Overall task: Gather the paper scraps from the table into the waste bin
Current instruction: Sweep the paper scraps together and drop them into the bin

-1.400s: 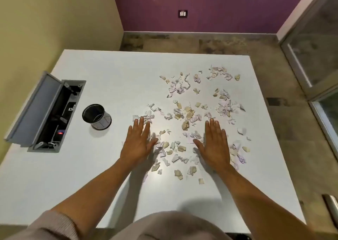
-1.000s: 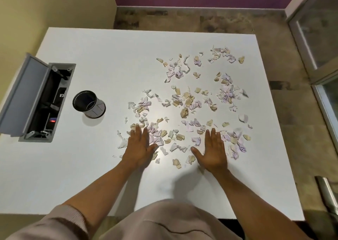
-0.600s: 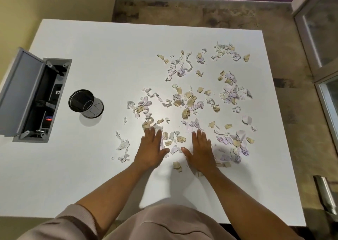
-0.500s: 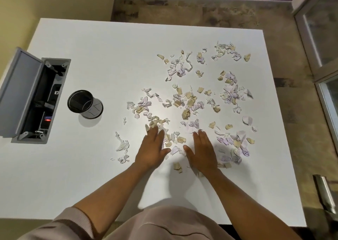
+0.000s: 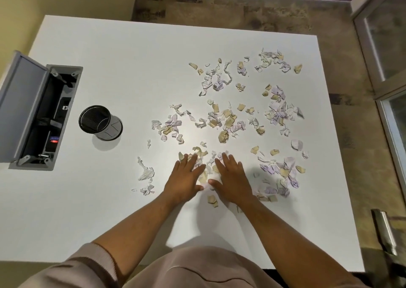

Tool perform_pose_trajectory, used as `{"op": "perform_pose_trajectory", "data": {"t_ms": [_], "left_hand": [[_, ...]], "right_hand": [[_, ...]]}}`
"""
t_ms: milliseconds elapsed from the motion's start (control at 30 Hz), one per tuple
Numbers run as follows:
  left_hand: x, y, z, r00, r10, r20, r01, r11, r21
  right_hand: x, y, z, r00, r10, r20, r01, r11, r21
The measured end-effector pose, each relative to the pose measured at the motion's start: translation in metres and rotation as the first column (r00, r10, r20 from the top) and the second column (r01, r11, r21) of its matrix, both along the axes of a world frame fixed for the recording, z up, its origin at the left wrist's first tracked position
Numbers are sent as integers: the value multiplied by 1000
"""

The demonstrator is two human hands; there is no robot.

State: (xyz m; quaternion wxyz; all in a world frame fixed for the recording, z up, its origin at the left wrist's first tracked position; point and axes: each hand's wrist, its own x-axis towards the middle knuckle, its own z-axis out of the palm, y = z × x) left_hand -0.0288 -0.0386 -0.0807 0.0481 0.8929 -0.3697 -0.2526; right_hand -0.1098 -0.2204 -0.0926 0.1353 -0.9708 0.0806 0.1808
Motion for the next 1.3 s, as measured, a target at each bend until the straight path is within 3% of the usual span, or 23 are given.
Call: {"op": "perform_pose_trajectory", "data": {"t_ms": [167,300,400,533,633,833,933,1033,1133,1300], "left_hand": [[-5,9,6,999,-46,5,46,991,-122],[-6,14,15,989,-28,144,61,971,-232],[-9,17,20,983,93,161,-73,989,-128],[-12,18,19,960,280,14,-281,960,14],[-14,13,15,942,329,-70,-328,944,19],[-16,-9,9,953,279,-117,-288,955,-74],[-15,-21,12,926,318,-202,-342,935,-97],[-12,-24,13,978,189,-92,-196,978,-71],[-13,-24,19,965,218,-144,-226,973,-43],[-13,-21,24,945,283,-166,-306,941,-141]], "right_hand": [[-15,2,6,998,-5,57,4,1000,30],[-18,-8,19,985,-85,152,91,995,-32],[-26,-15,26,976,-214,44,217,970,-108],[-33,-10,24,937,-316,-150,311,949,-58],[-28,1,23,935,-315,-162,317,948,-14],[-12,21,25,966,-250,-66,249,968,-23],[-8,24,27,977,-214,-24,214,977,24],[-7,24,26,982,-189,23,187,980,62],[-10,24,25,982,-167,83,161,984,74],[-13,20,32,959,-179,220,148,977,153]]}}
